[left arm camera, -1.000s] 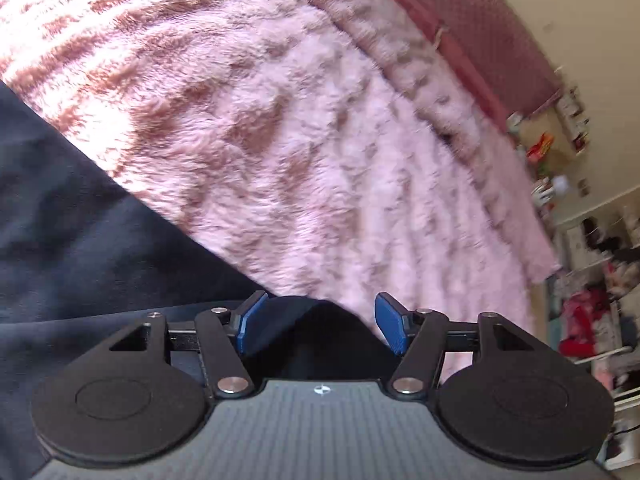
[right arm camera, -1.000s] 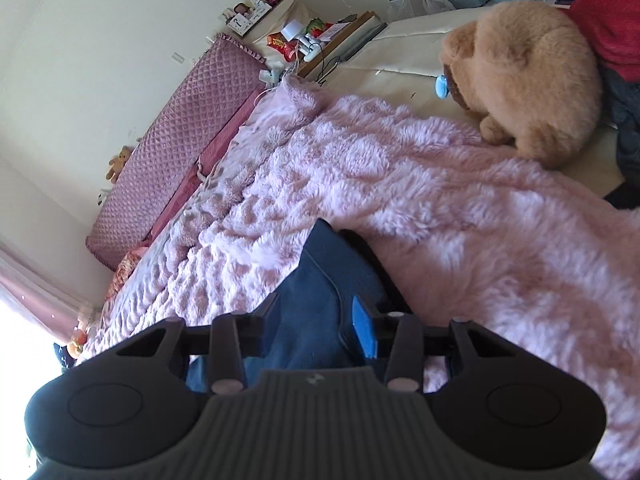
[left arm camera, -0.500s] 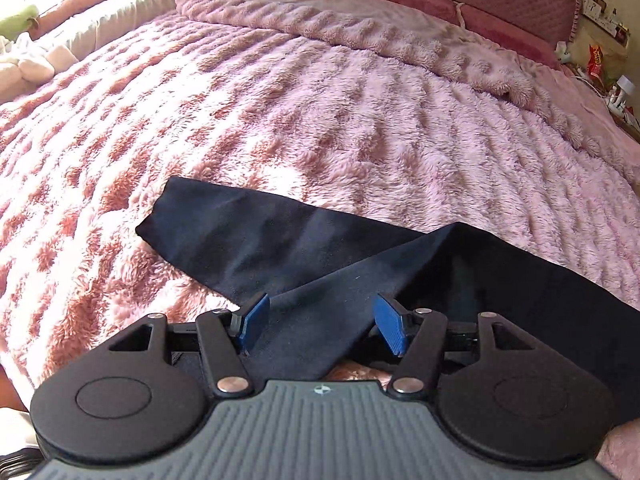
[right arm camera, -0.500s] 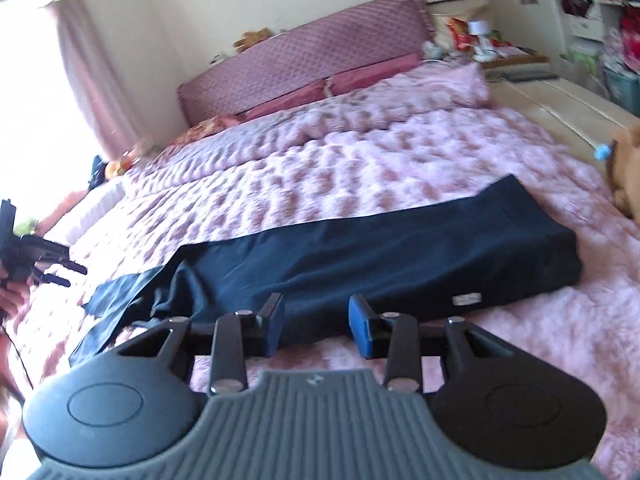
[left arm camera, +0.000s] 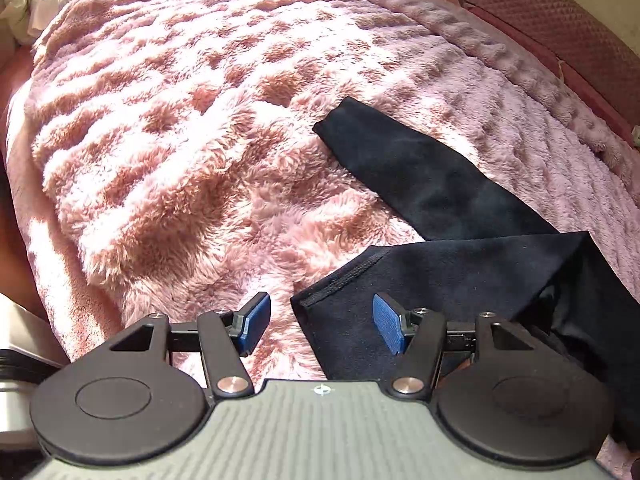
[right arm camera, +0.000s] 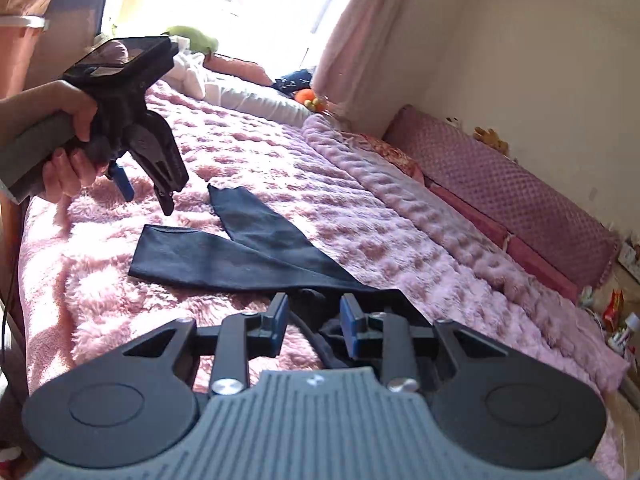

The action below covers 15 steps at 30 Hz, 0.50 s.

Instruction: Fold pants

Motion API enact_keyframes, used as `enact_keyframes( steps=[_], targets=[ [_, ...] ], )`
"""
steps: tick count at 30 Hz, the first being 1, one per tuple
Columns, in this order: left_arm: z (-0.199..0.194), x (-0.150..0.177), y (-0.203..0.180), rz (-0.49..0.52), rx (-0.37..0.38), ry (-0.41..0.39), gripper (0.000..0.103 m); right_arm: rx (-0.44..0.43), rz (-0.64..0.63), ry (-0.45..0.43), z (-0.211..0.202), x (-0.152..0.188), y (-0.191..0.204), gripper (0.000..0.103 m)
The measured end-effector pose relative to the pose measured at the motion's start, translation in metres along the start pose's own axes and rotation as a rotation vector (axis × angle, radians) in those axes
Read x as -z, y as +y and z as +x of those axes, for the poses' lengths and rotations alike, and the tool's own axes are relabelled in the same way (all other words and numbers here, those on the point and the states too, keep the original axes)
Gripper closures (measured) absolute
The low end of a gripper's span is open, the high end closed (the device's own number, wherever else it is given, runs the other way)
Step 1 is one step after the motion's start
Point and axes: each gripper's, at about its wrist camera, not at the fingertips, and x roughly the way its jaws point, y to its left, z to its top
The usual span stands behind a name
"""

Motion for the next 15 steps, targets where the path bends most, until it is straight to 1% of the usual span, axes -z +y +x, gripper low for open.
enact_keyframes(
  steps=[2, 3, 4, 5, 6, 7, 8, 11, 13, 15],
  targets=[
    [0.012, 0.001, 0.023, -0.085, 0.049, -0.008, 0.035, -0.015, -0.124, -0.028, 0.02, -0.005, 0.032, 0.082],
    [0.018, 0.003, 0.032, -0.109, 0.096, -0.039, 0.035, -0.026, -0.181, -0.054, 0.03, -0.006, 0.047, 0.082],
    [0.022, 0.005, 0.038, -0.111, 0.144, -0.078, 0.034, -0.045, -0.245, -0.082, 0.042, -0.005, 0.063, 0.082],
    [0.028, 0.01, 0.046, -0.105, 0.19, -0.128, 0.034, -0.063, -0.305, -0.083, 0.056, -0.001, 0.075, 0.084],
    [0.034, 0.012, 0.051, -0.112, 0.19, -0.143, 0.034, -0.081, -0.356, -0.072, 0.069, 0.002, 0.087, 0.086],
    [0.038, 0.012, 0.055, -0.115, 0.172, -0.136, 0.035, -0.108, -0.396, -0.063, 0.082, 0.006, 0.097, 0.089],
    [0.041, 0.012, 0.058, -0.113, 0.162, -0.139, 0.035, -0.133, -0.427, -0.056, 0.091, 0.011, 0.104, 0.089],
    [0.042, 0.014, 0.069, -0.106, 0.186, -0.19, 0.035, -0.19, -0.559, -0.08, 0.112, 0.018, 0.123, 0.089],
    [0.045, 0.015, 0.081, -0.141, 0.2, -0.187, 0.035, -0.203, -0.659, -0.104, 0.121, 0.02, 0.135, 0.089],
    [0.049, 0.017, 0.095, -0.194, 0.223, -0.173, 0.035, -0.228, -0.715, -0.11, 0.13, 0.018, 0.143, 0.089]
  ],
)
